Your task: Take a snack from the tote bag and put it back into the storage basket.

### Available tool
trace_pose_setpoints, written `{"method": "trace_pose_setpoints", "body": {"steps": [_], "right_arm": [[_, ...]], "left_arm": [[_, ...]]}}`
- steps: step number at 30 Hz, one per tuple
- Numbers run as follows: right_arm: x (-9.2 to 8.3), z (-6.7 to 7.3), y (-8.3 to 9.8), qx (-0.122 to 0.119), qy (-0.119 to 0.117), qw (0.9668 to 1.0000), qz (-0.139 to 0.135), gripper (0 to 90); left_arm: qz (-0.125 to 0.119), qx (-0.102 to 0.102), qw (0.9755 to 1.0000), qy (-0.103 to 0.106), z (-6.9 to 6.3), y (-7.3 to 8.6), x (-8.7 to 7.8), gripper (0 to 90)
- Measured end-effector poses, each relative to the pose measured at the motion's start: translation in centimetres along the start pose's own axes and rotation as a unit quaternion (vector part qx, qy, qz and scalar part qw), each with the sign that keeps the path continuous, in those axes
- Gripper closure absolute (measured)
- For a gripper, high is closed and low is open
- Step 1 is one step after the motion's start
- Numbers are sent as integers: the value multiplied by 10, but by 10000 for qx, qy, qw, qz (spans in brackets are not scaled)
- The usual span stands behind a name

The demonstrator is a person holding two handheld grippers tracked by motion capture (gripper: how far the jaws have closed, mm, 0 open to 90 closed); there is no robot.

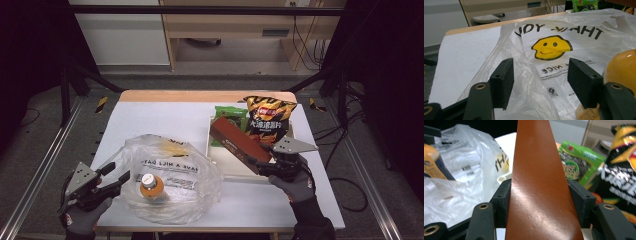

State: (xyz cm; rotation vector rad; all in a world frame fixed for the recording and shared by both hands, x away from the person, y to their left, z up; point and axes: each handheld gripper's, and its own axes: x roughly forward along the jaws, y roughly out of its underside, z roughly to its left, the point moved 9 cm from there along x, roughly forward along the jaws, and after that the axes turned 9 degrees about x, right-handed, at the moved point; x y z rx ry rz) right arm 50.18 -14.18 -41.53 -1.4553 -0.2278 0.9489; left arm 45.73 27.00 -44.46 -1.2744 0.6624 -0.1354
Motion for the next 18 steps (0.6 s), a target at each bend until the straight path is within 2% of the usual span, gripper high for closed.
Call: {"method": "trace_pose_setpoints", "body": {"steps": [7, 18], "right_arm": [[1, -14, 20, 58, 187, 9995, 258, 435], [14, -19, 42, 78, 261, 9978, 599, 435]], "left_arm": [[25, -7, 10000, -19, 1, 1, 1, 365], [25, -53, 10000, -44, 5, 3, 1, 365]]}}
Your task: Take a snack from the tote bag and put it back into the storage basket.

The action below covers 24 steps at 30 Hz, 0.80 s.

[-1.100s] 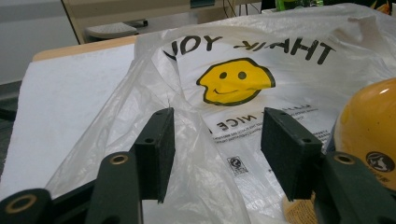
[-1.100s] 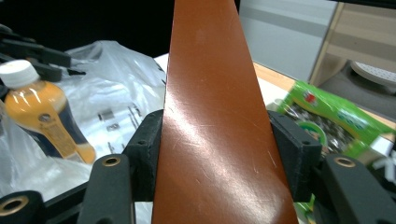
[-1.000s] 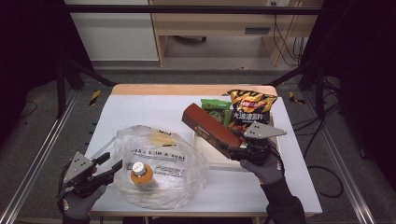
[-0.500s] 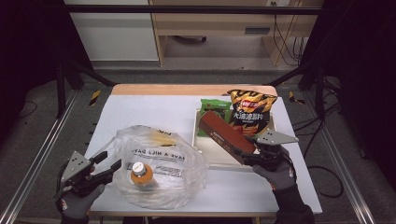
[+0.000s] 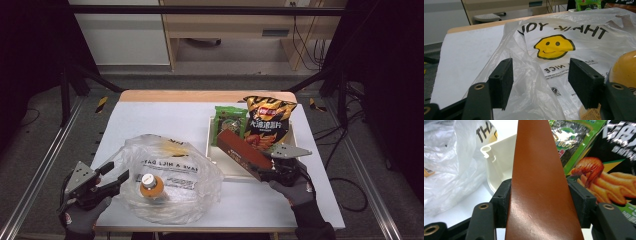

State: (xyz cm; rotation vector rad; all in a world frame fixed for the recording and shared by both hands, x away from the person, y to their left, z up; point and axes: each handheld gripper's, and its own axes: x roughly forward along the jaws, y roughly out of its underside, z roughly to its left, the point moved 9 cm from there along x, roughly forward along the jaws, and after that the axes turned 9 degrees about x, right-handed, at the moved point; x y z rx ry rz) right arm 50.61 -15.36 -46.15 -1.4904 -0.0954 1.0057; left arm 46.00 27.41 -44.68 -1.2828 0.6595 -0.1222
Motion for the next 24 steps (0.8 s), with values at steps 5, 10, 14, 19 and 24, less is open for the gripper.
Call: {"method": "trace_pose_setpoints", "body": {"steps": [5, 10, 14, 19, 24], "right_arm": [[11, -1, 11, -48, 25, 9995, 304, 434], [17, 0, 15, -29, -6, 9990, 440, 434], [21, -1, 19, -27, 17, 9985, 541, 433], [25, -1, 21, -11, 48, 9981, 609, 430], [29, -1, 20, 66, 68, 9985, 538, 424]], "left_arm": [[23, 20, 10000, 1, -1, 1, 0, 365], [50, 26, 10000, 12, -1, 2, 2, 365], [48, 22, 10000, 16, -1, 2, 2, 365], [58, 27, 10000, 16, -2, 2, 2, 365], [59, 24, 10000, 23, -2, 2, 2, 365]]}}
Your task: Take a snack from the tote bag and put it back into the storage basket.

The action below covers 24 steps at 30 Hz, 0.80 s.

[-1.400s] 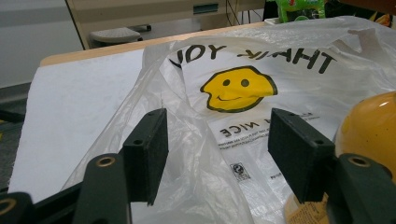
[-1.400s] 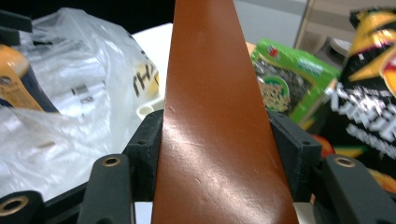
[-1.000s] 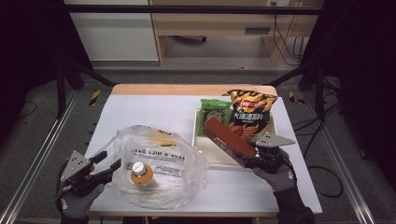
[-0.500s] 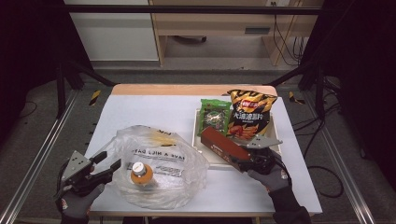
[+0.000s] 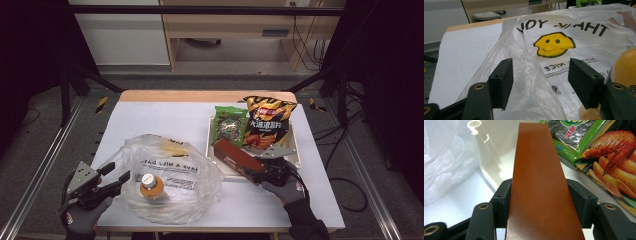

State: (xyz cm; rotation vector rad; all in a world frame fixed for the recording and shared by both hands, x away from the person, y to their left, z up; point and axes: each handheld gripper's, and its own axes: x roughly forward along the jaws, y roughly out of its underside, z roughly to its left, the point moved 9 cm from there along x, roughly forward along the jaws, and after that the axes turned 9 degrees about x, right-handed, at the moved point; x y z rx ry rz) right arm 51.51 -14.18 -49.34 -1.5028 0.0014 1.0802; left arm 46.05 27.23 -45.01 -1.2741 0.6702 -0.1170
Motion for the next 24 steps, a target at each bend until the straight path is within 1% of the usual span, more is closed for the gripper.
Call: {"method": "trace_pose_setpoints", "body": {"steps": [2, 4, 7, 9, 10, 11, 14, 15, 16, 17, 19, 20, 24], "right_arm": [[0, 0, 0, 11, 25, 10000, -4, 414], [0, -1, -1, -1, 78, 9999, -66, 369], [-3, 0, -3, 30, 88, 9998, -156, 338], [-7, 0, -5, 71, 105, 9996, -236, 336], [-10, -1, -7, 57, 125, 9994, -329, 343], [-14, 0, -9, 116, 141, 9989, -425, 357], [-24, 2, -14, 233, 128, 9973, -684, 443], [-28, 4, -15, 248, 134, 9967, -764, 475], [-32, 6, -16, 258, 142, 9960, -838, 531], [-34, 8, -17, 250, 130, 9956, -895, 560], [-37, 13, -16, 264, 117, 9954, -914, 630], [-38, 15, -15, 278, 112, 9953, -922, 649], [-38, 22, -10, 372, -13, 9959, -829, 762]], "left_arm": [[-3, -5, 10000, 2, 0, 0, 0, 365], [-4, -15, 10000, 5, 0, 0, 0, 365], [22, -7, 10000, 20, -1, 1, 2, 365], [40, -1, 10000, 32, -2, 2, 2, 365], [50, 0, 10000, 39, -2, 2, 2, 365], [45, -12, 10000, 41, -2, 3, 3, 365], [54, -34, 10000, 47, -2, 3, 3, 364], [71, -31, 10000, 54, -2, 4, 4, 364], [81, -28, 9999, 55, -2, 5, 4, 364], [86, -30, 9999, 53, -2, 5, 4, 365], [96, -38, 9999, 60, -3, 6, 5, 364], [101, -41, 9999, 66, -3, 6, 5, 365], [121, -35, 9999, 70, -4, 7, 6, 365]]}}
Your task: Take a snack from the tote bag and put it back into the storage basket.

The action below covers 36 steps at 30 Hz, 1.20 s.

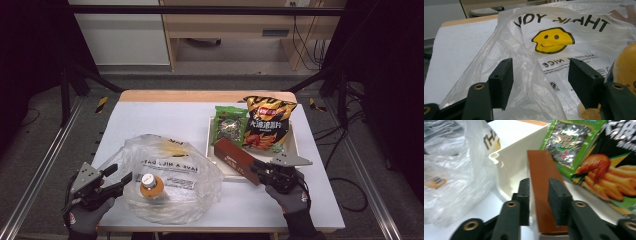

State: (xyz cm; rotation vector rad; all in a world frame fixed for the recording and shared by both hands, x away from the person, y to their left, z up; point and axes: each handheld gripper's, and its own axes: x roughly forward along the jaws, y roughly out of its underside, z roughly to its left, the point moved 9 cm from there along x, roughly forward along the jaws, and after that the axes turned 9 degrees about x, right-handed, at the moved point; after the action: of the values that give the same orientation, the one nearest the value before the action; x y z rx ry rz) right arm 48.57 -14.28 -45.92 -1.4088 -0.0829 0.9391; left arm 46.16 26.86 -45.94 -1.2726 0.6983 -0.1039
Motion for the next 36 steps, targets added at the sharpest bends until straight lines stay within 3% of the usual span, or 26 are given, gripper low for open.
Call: {"method": "trace_pose_setpoints", "body": {"steps": [6, 15, 19, 26, 36], "right_arm": [[-2, 6, 10, 106, -194, 9995, 209, 896], [1, 5, 23, 162, -194, 9987, 442, 900], [0, 0, 23, 225, -117, 9989, 396, 896], [-1, -12, 23, 293, 183, 9989, 331, 890], [3, -34, 21, 359, 728, 9962, 314, 875]], "left_arm": [[21, -5, 10000, 8, -1, 1, 2, 365], [34, 3, 10000, 11, -1, 2, 2, 365], [53, 8, 10000, 23, -1, 3, 3, 365], [76, 17, 10000, 36, -2, 4, 4, 365], [94, 26, 9999, 46, -3, 4, 6, 365]]}}
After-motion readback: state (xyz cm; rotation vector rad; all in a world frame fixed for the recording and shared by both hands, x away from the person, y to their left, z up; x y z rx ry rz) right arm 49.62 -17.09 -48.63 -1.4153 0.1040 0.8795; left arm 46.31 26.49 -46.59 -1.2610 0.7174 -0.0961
